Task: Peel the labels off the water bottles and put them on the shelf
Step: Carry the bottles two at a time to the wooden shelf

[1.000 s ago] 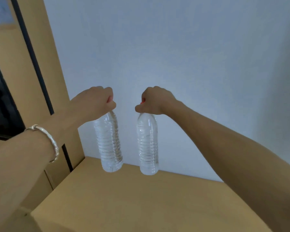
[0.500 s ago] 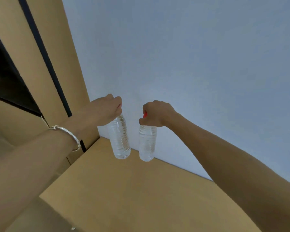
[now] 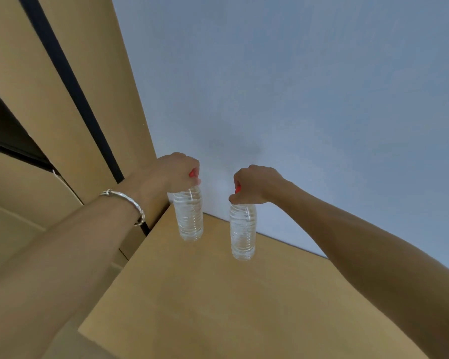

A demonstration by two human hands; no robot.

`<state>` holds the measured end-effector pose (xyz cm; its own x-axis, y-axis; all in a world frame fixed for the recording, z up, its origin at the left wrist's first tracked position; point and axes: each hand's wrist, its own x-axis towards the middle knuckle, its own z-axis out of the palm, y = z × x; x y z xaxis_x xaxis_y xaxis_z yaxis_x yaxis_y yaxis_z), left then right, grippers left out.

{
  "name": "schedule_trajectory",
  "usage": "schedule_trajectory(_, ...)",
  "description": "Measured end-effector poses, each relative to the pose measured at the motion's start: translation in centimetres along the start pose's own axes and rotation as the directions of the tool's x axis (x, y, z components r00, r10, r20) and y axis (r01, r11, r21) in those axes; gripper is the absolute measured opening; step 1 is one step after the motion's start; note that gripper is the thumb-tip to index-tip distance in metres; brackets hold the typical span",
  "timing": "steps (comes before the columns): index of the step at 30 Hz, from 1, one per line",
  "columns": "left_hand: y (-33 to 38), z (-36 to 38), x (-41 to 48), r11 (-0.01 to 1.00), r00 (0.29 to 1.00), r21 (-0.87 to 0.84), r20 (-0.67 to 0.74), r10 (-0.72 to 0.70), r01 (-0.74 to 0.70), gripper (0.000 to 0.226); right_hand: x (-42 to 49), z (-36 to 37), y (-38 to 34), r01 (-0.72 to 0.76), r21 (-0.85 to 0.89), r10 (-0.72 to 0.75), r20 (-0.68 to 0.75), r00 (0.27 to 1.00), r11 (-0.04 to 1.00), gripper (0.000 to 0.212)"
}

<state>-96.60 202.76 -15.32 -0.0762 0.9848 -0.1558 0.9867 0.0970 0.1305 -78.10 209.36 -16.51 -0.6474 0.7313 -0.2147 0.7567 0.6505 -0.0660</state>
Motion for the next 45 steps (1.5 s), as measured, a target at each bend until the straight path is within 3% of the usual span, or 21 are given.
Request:
schedule_trajectory(10,-7.2,0.8,5.1,0.966,0.958,0.019,0.134,0.252,-0.257,0.019,7.6,1.4,-5.8,-0.164,-0.04,0.167,0.113,0.979,0.986,0.033)
schedule_trajectory(22,-8.8,3.2,7.0,0.917,0.938,0.199,0.119,0.326,-0.345,0.017,11.8,2.9,-8.2,-0.23,0.008,0.228,0.113,0.967,0.973,0.036)
schedule_trajectory(30,-8.5,2.8,8.5,0.934,0.928,0.189,0.283,0.243,-0.303,0.035,12.4,2.2,-8.1,-0.21,-0.052,0.216,0.161,0.963,0.976,0.037)
schedule_trajectory(37,-7.6,3.0,9.3,0.936,0.913,0.207,0.355,0.199,-0.285,0.037,12.1,1.8,-8.3,-0.231,-0.041,0.234,0.263,0.936,0.972,0.037)
schedule_trajectory(45,-6.7,2.9,9.4,0.939,0.878,0.211,0.455,0.152,-0.272,0.041,11.6,2.0,-9.0,-0.292,0.026,0.275,0.272,0.922,0.956,0.033)
